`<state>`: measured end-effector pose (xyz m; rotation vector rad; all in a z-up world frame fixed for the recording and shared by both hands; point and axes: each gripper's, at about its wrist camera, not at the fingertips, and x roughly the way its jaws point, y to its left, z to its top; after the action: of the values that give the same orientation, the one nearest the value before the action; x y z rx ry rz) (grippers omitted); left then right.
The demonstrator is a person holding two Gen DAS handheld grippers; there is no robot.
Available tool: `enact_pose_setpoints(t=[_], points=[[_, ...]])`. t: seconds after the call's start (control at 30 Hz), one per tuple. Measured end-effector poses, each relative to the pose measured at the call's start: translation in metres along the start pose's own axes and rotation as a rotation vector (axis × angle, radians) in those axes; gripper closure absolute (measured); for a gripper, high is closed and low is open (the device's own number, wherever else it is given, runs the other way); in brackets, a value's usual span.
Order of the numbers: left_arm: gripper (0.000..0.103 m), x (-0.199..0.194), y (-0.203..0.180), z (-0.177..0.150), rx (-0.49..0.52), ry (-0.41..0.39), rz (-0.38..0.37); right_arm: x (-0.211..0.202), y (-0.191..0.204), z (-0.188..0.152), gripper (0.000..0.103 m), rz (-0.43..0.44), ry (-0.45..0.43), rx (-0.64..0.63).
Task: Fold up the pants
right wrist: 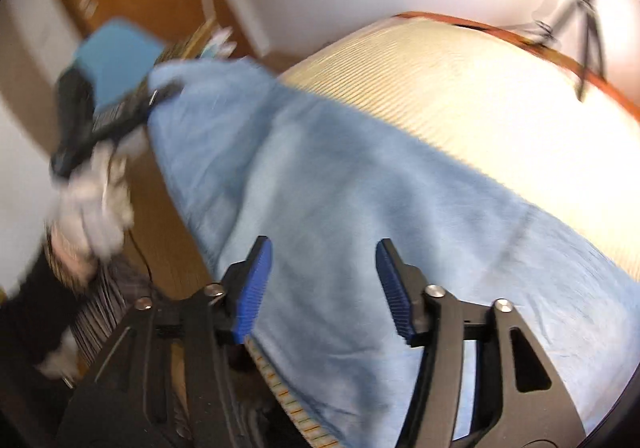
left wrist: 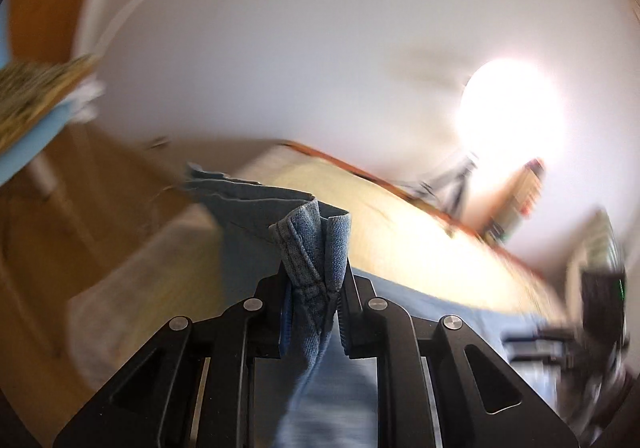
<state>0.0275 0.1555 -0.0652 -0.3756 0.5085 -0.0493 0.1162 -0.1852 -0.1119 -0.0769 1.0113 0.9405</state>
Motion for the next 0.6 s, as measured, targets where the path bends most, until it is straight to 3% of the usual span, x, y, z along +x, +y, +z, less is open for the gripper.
enact_pose_setpoints(t=[0.13,0.33,0.6], points=[[0.087,0.023,-0.06,-0.021,0.135,0.085,-0.107,-0.009,-0.033,0.015,0.037,0.056,-0.037,0.125],[0.087,0.049,-0.108,-0.059,0.201,0.198,-0.207,0.018,-0.06,0.044,0.037,0.177,-0.022,0.245],[0.087,0.053,-0.145,-0.092,0.339,0.208,-0.167,0.057,-0.01,0.105,0.037,0.197,0.059,0.064]])
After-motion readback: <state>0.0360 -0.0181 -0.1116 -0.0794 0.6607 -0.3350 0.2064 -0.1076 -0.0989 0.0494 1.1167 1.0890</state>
